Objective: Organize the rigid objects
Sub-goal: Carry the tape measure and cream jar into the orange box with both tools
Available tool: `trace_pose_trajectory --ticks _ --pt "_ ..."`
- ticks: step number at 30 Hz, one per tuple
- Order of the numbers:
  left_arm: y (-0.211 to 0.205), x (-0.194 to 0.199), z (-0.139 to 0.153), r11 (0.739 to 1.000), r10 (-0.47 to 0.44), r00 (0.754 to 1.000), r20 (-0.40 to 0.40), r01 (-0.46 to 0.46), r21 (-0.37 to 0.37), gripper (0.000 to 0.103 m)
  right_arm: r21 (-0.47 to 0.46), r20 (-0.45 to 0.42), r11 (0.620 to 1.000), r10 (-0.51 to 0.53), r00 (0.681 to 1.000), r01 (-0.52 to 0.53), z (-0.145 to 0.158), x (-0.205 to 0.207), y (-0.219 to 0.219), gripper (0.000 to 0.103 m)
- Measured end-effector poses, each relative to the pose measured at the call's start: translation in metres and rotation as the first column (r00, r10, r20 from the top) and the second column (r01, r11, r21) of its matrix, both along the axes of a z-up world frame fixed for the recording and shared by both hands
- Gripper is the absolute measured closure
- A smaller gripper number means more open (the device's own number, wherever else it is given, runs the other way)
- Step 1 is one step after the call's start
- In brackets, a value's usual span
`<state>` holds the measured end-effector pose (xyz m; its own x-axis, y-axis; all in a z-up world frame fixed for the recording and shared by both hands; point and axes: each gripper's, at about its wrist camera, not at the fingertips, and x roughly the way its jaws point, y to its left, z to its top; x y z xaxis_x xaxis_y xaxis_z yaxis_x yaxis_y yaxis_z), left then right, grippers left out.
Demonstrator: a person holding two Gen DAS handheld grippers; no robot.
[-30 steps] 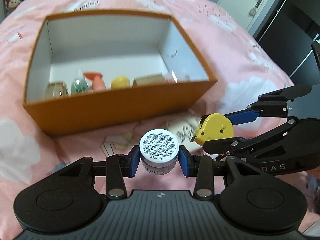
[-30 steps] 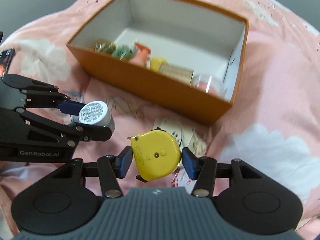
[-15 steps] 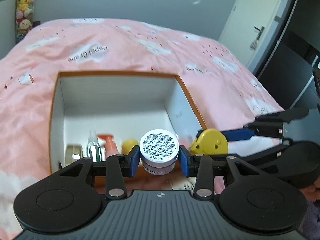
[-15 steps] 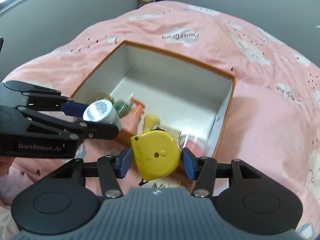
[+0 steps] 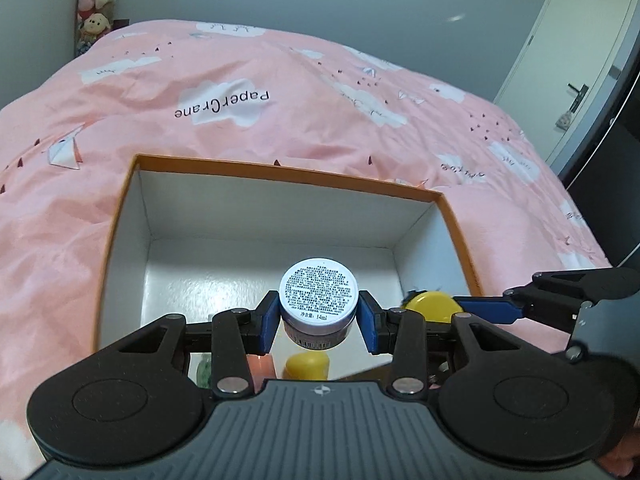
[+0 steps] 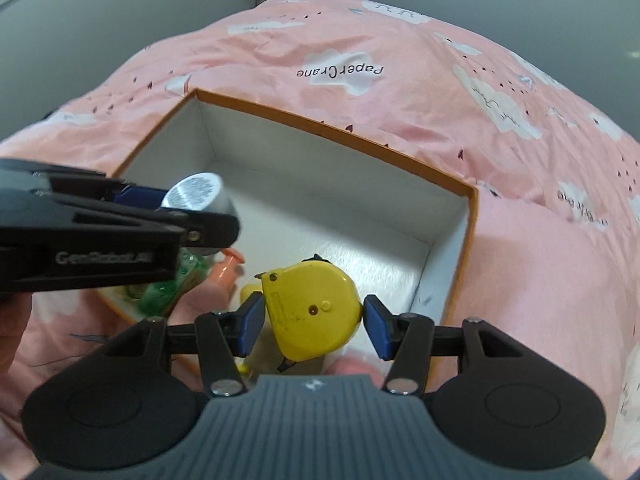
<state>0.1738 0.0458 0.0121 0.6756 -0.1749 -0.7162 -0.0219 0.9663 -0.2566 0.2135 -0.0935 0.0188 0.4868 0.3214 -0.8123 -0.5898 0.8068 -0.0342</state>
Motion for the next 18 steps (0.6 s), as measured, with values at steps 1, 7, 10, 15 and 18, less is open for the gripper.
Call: trace_pose_trajectory --ticks 1,7,10,15,18 --pt "0.000 0.005 -0.003 1.000 0.007 1.000 -0.006 -0.007 0.010 0.057 -0.013 0.007 1.000 0.009 1.000 -0.009 -0.003 0.003 0.005 0.050" --pt "-0.002 0.030 -0.022 0.998 0.024 0.999 -0.045 -0.022 0.052 0.057 -0.061 -0.001 0.997 0.038 0.999 -0.038 -0.023 0.024 0.022 0.050" --pt "-0.001 0.040 -0.029 0.998 0.026 0.997 -0.067 -0.022 0.067 0.057 -0.090 0.005 0.995 0.048 0.999 -0.048 -0.030 0.031 0.031 0.050" --pt "0.003 0.053 -0.039 0.997 0.037 0.993 -0.110 -0.030 0.067 0.057 -0.112 -0.007 0.992 0.055 0.998 -0.055 -0.040 0.044 0.040 0.050" --pt "0.003 0.060 -0.046 0.996 0.048 0.990 -0.135 -0.038 0.077 0.057 -0.125 -0.015 0.990 0.065 0.998 -0.066 -0.047 0.050 0.045 0.050"
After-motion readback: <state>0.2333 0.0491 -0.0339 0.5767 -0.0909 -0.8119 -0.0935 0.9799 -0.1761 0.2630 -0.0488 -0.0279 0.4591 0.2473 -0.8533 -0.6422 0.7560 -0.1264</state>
